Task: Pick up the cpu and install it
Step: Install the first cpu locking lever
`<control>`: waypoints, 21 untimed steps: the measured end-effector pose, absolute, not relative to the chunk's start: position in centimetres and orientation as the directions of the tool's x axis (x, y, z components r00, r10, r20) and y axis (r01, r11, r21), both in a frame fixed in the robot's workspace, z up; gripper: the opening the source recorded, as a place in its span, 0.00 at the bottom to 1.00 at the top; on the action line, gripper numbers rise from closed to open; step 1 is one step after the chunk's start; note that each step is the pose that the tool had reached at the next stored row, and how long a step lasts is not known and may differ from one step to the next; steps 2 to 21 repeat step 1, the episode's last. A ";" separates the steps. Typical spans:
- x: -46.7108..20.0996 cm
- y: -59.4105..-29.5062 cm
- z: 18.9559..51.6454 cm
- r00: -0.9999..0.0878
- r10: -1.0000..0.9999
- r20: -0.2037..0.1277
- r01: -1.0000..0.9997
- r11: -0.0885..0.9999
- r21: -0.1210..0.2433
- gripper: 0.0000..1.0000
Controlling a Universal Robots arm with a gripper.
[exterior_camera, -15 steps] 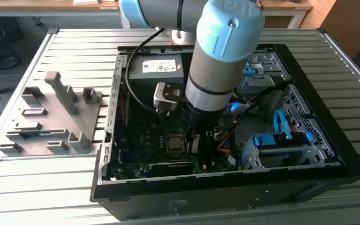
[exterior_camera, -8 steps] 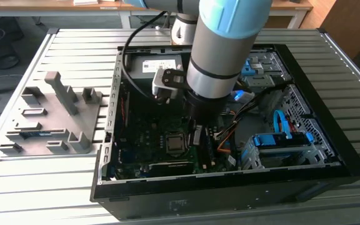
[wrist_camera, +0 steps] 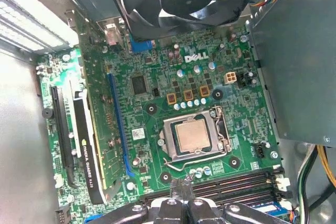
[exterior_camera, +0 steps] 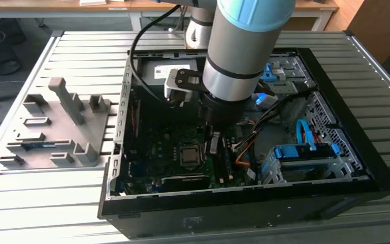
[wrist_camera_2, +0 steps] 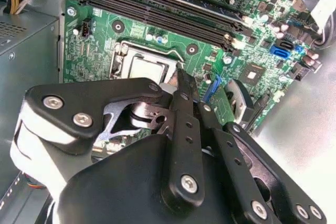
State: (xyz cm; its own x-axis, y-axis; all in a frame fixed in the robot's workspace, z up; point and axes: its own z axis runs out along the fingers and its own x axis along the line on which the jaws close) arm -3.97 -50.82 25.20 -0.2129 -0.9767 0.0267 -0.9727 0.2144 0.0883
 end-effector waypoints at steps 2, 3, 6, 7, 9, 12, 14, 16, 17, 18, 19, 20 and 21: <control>-4.0 -50.8 25.2 -0.213 -0.977 0.027 -0.973 0.214 0.088 0.10; -4.0 -50.8 25.2 -0.213 -0.977 0.027 -0.973 0.214 0.088 0.10; -4.0 -50.8 25.2 -0.213 -0.977 0.027 -0.973 0.214 0.088 0.10; -4.0 -50.8 25.2 -0.213 -0.977 0.027 -0.973 0.214 0.088 0.10; -4.0 -50.8 25.2 -0.213 -0.977 0.027 -0.973 0.214 0.088 0.10; -4.0 -50.8 25.2 -0.213 -0.977 0.027 -0.973 0.214 0.088 0.10; -4.0 -50.8 25.2 -0.213 -0.977 0.027 -0.973 0.214 0.088 0.10; -4.0 -50.8 25.2 -0.213 -0.977 0.027 -0.973 0.214 0.088 0.10; -4.0 -50.8 25.2 -0.213 -0.977 0.027 -0.973 0.214 0.088 0.10; -4.0 -50.8 25.2 -0.213 -0.977 0.027 -0.973 0.214 0.088 0.10; -4.0 -50.8 25.2 -0.213 -0.977 0.027 -0.973 0.214 0.088 0.10; -4.0 -50.8 25.2 -0.213 -0.977 0.027 -0.973 0.214 0.088 0.10; -4.0 -50.8 25.2 -0.213 -0.977 0.027 -0.973 0.214 0.088 0.10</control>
